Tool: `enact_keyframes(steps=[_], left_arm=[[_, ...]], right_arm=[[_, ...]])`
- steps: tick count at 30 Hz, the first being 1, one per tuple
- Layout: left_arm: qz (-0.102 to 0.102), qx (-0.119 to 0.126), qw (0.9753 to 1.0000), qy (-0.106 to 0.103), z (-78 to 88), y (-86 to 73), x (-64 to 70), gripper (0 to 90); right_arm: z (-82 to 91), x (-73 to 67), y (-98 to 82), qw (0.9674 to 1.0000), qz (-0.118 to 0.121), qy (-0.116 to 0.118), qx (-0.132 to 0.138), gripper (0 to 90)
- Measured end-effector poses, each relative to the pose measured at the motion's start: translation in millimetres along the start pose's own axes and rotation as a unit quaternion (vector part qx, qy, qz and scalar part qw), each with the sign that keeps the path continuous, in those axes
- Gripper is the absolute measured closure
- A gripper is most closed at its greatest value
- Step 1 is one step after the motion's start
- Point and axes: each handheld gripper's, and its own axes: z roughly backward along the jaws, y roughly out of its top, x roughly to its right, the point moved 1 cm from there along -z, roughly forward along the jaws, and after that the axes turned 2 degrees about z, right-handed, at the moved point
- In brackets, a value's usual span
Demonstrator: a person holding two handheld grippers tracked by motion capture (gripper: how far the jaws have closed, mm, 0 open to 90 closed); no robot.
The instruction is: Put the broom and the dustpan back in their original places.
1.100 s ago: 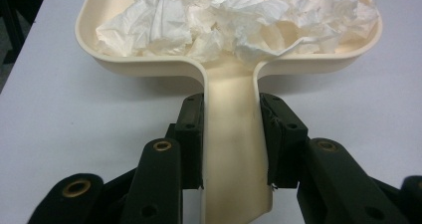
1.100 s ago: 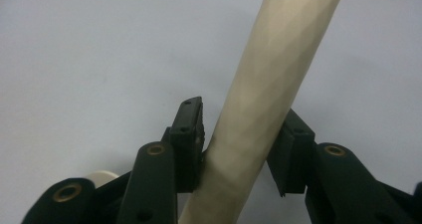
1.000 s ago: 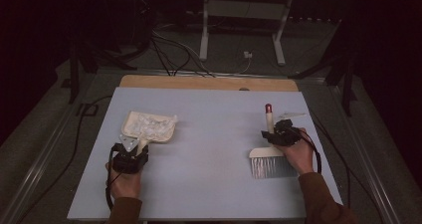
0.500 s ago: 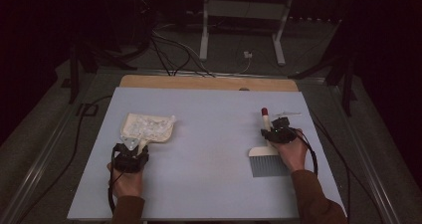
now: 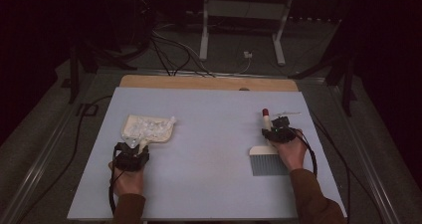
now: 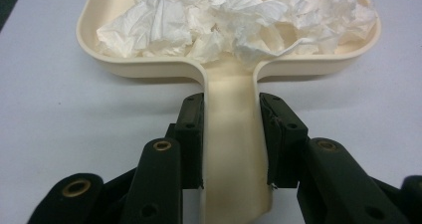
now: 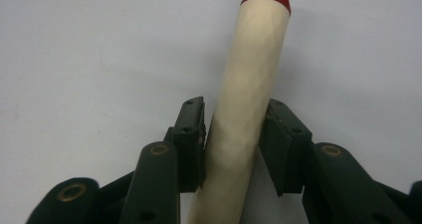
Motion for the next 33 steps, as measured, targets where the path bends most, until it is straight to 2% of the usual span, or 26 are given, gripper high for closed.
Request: enact_keyframes(steps=[5,9,16,19,21,25,27,29,33], left_arm=[[0.002,-0.005,1.0000,0.002,-3.5,0.2,-0.3,66.2],[-0.004,-0.009,1.0000,0.000,-5.3,-0.3,-0.6,66.2],[0.002,-0.011,0.9999,0.002,-6.9,-0.4,-2.0,66.0],[0.002,-0.015,0.9999,-0.001,-7.8,-1.0,-3.2,65.0],[0.008,-0.009,0.9999,-0.004,-7.6,-0.6,-4.7,54.3],[0.021,-0.009,0.9993,-0.030,-5.7,0.1,-8.6,41.9],[0.023,-0.007,0.9989,-0.040,-4.4,-0.2,-10.4,38.8],[0.021,0.001,0.9990,-0.040,-1.8,-0.1,-11.3,35.5],[0.030,0.035,0.9975,-0.053,7.4,2.0,-14.0,28.9]], right_arm=[[-1.8,0.0,0.3,1.0000,0.000,-0.002,-0.003,63.0],[-2.6,0.0,0.2,1.0000,0.000,-0.003,-0.003,62.5],[-2.2,0.4,-0.1,1.0000,0.001,-0.003,0.000,60.6],[0.6,0.6,1.0,0.9999,0.003,-0.008,0.014,50.6],[3.4,0.3,1.9,0.9994,0.007,-0.011,0.032,38.9],[7.5,-3.5,2.2,0.9987,-0.001,-0.034,0.039,22.1],[9.3,-5.0,2.5,0.9986,-0.006,-0.032,0.042,17.2],[12.0,-6.6,2.8,0.9983,-0.005,-0.030,0.049,14.0],[18.7,-9.7,3.7,0.9979,-0.005,-0.022,0.061,6.5]])
